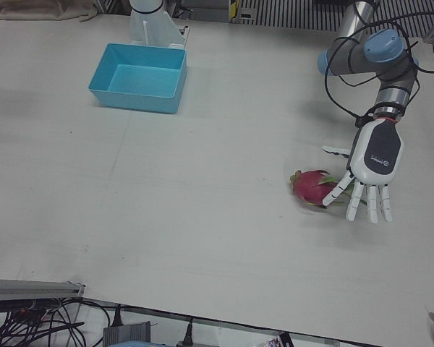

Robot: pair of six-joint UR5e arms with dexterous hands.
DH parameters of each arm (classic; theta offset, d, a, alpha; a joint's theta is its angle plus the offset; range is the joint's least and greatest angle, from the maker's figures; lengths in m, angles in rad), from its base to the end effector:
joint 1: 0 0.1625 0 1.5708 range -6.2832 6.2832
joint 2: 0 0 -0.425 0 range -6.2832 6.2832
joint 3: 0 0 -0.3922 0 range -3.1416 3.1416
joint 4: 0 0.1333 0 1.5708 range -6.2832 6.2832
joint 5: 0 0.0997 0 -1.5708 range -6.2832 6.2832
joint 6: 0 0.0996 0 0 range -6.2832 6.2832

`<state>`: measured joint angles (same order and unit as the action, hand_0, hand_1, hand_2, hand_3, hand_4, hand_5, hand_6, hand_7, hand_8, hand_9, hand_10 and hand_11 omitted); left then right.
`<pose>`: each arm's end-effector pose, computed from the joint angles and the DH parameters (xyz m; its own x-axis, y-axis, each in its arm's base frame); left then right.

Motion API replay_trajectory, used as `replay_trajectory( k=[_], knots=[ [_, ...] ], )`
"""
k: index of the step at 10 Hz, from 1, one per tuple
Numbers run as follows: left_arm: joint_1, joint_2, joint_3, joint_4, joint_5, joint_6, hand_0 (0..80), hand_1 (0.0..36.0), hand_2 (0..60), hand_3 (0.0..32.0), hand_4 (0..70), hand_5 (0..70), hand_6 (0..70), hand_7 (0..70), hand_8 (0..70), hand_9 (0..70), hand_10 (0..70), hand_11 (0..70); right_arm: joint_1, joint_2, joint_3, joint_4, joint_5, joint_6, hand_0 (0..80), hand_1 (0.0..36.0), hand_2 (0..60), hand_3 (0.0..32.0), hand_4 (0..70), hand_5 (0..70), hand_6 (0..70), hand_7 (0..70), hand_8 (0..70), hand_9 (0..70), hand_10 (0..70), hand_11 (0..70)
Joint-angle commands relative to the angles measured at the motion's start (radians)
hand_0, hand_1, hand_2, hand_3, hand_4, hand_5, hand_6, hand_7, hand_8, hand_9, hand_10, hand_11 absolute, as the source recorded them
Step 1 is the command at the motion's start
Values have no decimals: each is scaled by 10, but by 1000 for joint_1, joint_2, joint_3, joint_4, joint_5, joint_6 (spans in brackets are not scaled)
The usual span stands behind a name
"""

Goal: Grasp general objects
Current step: 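Close the left hand fingers around the pink dragon fruit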

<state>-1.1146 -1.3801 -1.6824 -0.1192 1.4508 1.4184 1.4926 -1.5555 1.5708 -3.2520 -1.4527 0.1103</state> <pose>0.0517 -0.4349 0.7064 -0.1608 -0.0145 -0.9869 0.9304 0.3316 -0.1564 0.1065 -0.4975 0.6901 -0.9939 -0.0495 -0.0985 0.1026 -0.0898 -0.9907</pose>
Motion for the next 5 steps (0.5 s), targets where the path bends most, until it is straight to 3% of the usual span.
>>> replay_trajectory(
  k=[1, 5],
  knots=[
    [53, -51, 1, 24, -18, -12, 567, 158, 0, 320, 0, 187, 0, 66, 0, 0, 0, 7, 0, 0, 0, 0, 0, -1, 0, 0, 0, 0, 0, 0, 0, 0, 0, 0, 0, 0],
    [129, -63, 55, 21, -96, -6, 565, 154, 0, 320, 0, 184, 0, 82, 0, 2, 0, 8, 0, 0, 0, 0, 0, 0, 0, 0, 0, 0, 0, 0, 0, 0, 0, 0, 0, 0]
  ],
)
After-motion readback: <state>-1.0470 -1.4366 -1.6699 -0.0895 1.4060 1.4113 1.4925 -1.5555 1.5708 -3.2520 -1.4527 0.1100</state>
